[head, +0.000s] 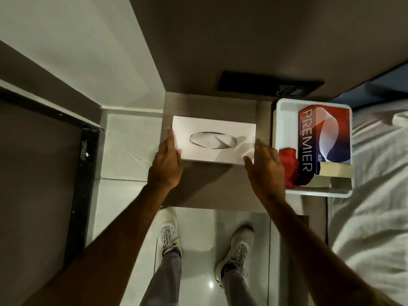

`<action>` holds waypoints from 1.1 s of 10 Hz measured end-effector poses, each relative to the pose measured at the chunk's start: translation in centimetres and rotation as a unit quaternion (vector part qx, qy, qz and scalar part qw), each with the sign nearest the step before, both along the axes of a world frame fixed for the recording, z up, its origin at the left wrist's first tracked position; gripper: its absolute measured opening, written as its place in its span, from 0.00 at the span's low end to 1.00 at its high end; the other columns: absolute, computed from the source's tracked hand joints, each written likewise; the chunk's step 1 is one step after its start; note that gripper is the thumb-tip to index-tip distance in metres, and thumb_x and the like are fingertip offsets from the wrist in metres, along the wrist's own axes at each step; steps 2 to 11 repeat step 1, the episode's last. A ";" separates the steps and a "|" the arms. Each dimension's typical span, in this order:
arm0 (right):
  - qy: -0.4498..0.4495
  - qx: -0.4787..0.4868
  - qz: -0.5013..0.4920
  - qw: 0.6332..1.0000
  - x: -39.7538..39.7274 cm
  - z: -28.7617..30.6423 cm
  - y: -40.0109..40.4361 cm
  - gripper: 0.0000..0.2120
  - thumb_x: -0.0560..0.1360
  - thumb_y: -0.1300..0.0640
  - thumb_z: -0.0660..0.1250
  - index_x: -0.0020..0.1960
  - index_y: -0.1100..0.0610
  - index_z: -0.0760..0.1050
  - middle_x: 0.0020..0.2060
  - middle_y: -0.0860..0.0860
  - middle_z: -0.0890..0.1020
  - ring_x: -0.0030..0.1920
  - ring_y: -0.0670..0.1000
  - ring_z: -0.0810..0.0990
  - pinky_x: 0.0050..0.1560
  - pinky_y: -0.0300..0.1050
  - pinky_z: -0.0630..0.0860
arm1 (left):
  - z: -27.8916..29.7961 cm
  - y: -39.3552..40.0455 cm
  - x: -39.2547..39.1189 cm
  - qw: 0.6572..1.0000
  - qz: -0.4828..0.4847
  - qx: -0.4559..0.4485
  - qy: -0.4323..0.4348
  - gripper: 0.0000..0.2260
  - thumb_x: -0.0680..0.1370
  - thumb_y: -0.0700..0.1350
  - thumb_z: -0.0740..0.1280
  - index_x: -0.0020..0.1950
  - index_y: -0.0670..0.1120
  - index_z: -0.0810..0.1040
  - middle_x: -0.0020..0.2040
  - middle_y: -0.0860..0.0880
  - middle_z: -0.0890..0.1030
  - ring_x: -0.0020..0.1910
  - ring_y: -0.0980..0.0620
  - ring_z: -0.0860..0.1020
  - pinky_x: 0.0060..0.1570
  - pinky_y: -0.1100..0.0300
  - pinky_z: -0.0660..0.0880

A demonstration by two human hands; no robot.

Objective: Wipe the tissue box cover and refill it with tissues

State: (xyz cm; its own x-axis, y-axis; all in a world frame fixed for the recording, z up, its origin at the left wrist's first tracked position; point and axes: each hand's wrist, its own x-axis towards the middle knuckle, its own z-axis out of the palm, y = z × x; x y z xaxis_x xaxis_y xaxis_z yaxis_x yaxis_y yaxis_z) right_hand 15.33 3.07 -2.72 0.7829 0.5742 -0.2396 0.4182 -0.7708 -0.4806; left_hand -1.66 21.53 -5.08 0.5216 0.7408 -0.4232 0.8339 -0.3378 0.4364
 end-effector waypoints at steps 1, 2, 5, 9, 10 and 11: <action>-0.015 0.089 0.002 0.996 -1.0 6.7 -2.3 0.10 0.79 0.56 0.66 0.59 0.56 0.78 0.52 0.56 0.82 0.52 0.58 0.81 0.52 0.55 0.81 | 4.6 -2.8 -2.7 0.999 0.000 0.039 -0.007 0.29 0.84 0.44 0.61 0.83 0.46 0.53 0.76 0.41 0.70 0.69 0.38 0.76 0.64 0.42 0.79; -0.015 0.089 0.002 0.996 -1.0 6.7 -2.3 0.10 0.79 0.56 0.66 0.59 0.56 0.78 0.52 0.56 0.82 0.52 0.58 0.81 0.52 0.55 0.81 | 4.6 -2.8 -2.7 0.999 0.000 0.039 -0.007 0.29 0.84 0.44 0.61 0.83 0.46 0.53 0.76 0.41 0.70 0.69 0.38 0.76 0.64 0.42 0.79; -0.015 0.089 0.002 0.996 -1.0 6.7 -2.3 0.10 0.79 0.56 0.66 0.59 0.56 0.78 0.52 0.56 0.82 0.52 0.58 0.81 0.52 0.55 0.81 | 4.6 -2.8 -2.7 0.999 0.000 0.039 -0.007 0.29 0.84 0.44 0.61 0.83 0.46 0.53 0.76 0.41 0.70 0.69 0.38 0.76 0.64 0.42 0.79; -0.015 0.089 0.002 0.996 -1.0 6.7 -2.3 0.10 0.79 0.56 0.66 0.59 0.56 0.78 0.52 0.56 0.82 0.52 0.58 0.81 0.52 0.55 0.81 | 4.6 -2.8 -2.7 0.999 0.000 0.039 -0.007 0.29 0.84 0.44 0.61 0.83 0.46 0.53 0.76 0.41 0.70 0.69 0.38 0.76 0.64 0.42 0.79; -0.015 0.089 0.002 0.996 -1.0 6.7 -2.3 0.10 0.79 0.56 0.66 0.59 0.56 0.78 0.52 0.56 0.82 0.52 0.58 0.81 0.52 0.55 0.81 | 4.6 -2.8 -2.7 0.999 0.000 0.039 -0.007 0.29 0.84 0.44 0.61 0.83 0.46 0.53 0.76 0.41 0.70 0.69 0.38 0.76 0.64 0.42 0.79; -0.015 0.089 0.002 0.996 -1.0 6.7 -2.3 0.10 0.79 0.56 0.66 0.59 0.56 0.78 0.52 0.56 0.82 0.52 0.58 0.81 0.52 0.55 0.81 | 4.6 -2.8 -2.7 0.999 0.000 0.039 -0.007 0.29 0.84 0.44 0.61 0.83 0.46 0.53 0.76 0.41 0.70 0.69 0.38 0.76 0.64 0.42 0.79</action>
